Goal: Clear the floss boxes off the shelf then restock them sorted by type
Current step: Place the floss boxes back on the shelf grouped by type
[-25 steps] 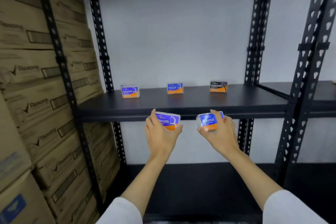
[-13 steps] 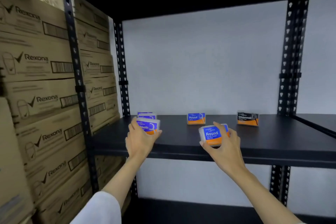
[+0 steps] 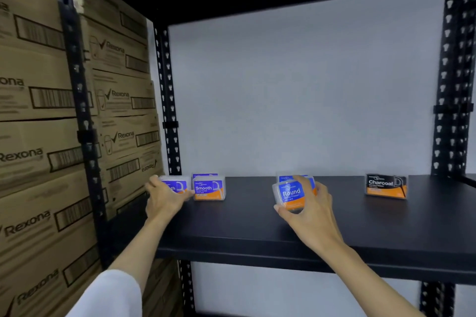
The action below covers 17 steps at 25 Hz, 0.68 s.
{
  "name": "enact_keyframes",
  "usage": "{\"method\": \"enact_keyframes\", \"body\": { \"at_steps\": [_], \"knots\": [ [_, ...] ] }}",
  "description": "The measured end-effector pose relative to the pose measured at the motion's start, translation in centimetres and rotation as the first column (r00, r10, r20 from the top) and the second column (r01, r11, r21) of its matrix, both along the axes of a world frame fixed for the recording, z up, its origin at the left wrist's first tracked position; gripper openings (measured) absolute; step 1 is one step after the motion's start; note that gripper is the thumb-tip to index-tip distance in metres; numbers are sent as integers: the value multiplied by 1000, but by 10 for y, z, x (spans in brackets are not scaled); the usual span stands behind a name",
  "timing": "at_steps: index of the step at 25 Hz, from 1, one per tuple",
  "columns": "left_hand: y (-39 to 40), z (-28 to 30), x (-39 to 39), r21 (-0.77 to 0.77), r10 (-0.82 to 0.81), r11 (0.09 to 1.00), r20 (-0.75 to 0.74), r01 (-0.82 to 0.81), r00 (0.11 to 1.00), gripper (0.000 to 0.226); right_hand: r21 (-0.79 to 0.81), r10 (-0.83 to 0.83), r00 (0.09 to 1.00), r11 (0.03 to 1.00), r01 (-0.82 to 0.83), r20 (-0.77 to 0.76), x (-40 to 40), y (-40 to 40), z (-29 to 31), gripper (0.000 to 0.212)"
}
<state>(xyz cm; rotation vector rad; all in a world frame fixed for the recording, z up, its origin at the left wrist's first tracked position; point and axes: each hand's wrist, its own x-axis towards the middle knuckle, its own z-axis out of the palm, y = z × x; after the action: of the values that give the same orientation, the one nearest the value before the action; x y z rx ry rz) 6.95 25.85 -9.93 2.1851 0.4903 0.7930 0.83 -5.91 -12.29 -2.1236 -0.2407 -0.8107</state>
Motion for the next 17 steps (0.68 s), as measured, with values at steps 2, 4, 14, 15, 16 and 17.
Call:
{"method": "enact_keyframes", "body": {
  "at_steps": [2,4,14,15,16,17],
  "knots": [
    [6,-6,10,-35,-51,998,-36,49,998,104,-32,-9,1000,999,10,7,4,2,-3,68],
    [8,-8,14,-68,-82,995,-78,76,994,112,-40,-15,1000,999,15,5,6,3,-5,66],
    [-79,-21,-48,336,-221,910,-106,244,970,46,-106,-94,993,991,86,-72,16,24,14,71],
    [-81,-20,-51,342,-204,903,-192,261,960,44,-119,-109,991,988,99,-80,19,27,17,72],
    [-81,-17,-52,346,-198,897,-242,275,950,42,-137,-131,987,983,118,-91,24,30,19,72],
    [-81,-15,-52,342,-203,894,-268,290,942,41,-160,-155,982,978,137,-107,29,32,20,73]
  ]
}}
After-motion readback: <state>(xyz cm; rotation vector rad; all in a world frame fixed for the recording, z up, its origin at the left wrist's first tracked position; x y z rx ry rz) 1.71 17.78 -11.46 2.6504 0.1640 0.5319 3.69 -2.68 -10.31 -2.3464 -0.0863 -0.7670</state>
